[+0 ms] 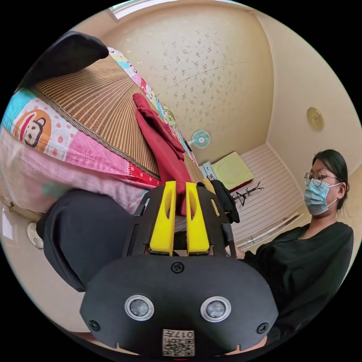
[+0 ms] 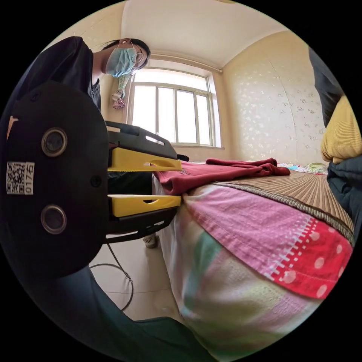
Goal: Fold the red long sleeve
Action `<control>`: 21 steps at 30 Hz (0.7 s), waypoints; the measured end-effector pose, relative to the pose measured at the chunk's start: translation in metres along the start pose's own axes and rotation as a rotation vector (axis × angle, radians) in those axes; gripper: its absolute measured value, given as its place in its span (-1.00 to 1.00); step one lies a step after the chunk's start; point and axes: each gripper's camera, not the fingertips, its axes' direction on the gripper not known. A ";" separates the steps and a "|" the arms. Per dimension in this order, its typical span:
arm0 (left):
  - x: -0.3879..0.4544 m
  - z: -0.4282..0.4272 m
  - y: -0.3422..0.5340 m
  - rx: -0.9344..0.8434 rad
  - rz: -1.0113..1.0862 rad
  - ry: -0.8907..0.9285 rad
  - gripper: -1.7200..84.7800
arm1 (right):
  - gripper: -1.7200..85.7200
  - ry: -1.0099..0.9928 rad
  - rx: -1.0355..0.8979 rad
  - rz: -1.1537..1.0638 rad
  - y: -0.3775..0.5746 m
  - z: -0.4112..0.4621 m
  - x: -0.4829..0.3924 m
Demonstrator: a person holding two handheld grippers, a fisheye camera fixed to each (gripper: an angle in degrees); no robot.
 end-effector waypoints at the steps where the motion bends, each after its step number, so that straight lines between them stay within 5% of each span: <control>1: -0.004 -0.005 0.001 0.013 -0.016 0.029 -0.84 | -0.79 0.007 -0.001 0.003 0.000 0.001 -0.002; 9: -0.015 -0.034 0.011 0.089 -0.076 0.250 -0.85 | -0.88 -0.005 0.069 -0.119 0.013 -0.028 -0.056; 21: 0.080 -0.074 0.026 0.134 0.214 0.611 -0.85 | -0.89 -0.226 0.143 -0.567 0.063 -0.110 -0.214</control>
